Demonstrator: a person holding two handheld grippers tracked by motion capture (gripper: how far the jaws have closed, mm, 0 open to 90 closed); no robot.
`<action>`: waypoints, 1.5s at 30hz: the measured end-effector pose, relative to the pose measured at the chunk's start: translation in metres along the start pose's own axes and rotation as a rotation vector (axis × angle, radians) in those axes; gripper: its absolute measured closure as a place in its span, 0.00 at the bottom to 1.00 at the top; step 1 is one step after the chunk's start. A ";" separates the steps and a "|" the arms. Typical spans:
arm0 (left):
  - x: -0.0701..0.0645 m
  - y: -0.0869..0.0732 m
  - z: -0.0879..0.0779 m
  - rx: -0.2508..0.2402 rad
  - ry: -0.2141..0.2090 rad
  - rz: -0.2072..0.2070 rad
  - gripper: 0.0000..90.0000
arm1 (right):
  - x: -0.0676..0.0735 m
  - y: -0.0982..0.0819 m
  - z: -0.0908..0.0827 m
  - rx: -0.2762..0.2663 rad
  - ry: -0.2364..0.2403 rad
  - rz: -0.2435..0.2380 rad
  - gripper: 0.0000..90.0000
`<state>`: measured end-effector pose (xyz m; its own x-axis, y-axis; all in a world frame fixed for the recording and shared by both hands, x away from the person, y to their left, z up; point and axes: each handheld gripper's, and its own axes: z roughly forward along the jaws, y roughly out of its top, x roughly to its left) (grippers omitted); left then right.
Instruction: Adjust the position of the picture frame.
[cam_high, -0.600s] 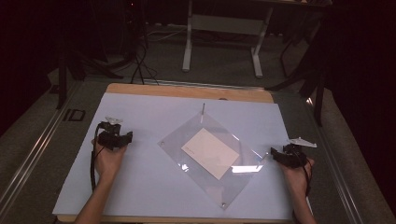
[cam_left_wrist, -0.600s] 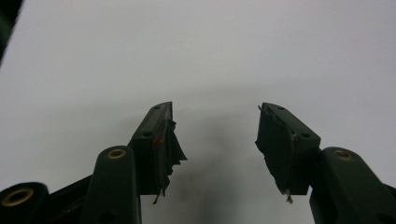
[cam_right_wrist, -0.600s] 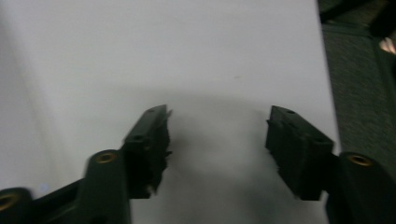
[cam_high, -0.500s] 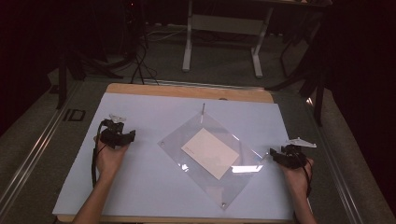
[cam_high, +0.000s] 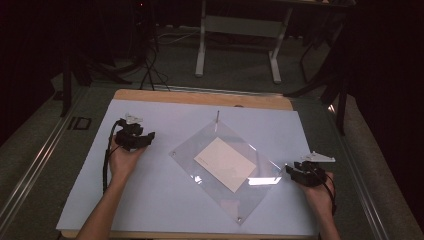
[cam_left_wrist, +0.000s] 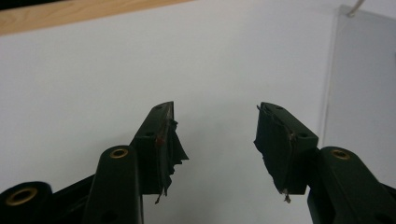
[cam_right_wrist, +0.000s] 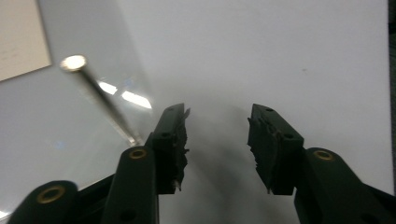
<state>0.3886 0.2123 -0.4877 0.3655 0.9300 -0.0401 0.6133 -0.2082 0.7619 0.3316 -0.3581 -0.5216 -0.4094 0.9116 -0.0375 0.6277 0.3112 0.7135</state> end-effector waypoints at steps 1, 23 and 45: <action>-0.001 0.001 0.001 -0.004 -0.013 0.002 0.53 | 0.001 0.000 -0.001 0.001 0.006 -0.004 0.64; -0.033 0.032 0.021 -0.047 -0.132 0.129 0.54 | 0.021 -0.001 -0.021 -0.034 0.098 -0.073 0.66; -0.066 0.063 0.058 -0.047 -0.215 0.203 0.56 | 0.030 0.009 -0.007 -0.070 0.103 -0.042 0.94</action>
<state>0.4436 0.1201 -0.4746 0.6207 0.7839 -0.0161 0.4813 -0.3647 0.7971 0.3206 -0.3299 -0.5116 -0.5026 0.8645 0.0015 0.5624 0.3257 0.7600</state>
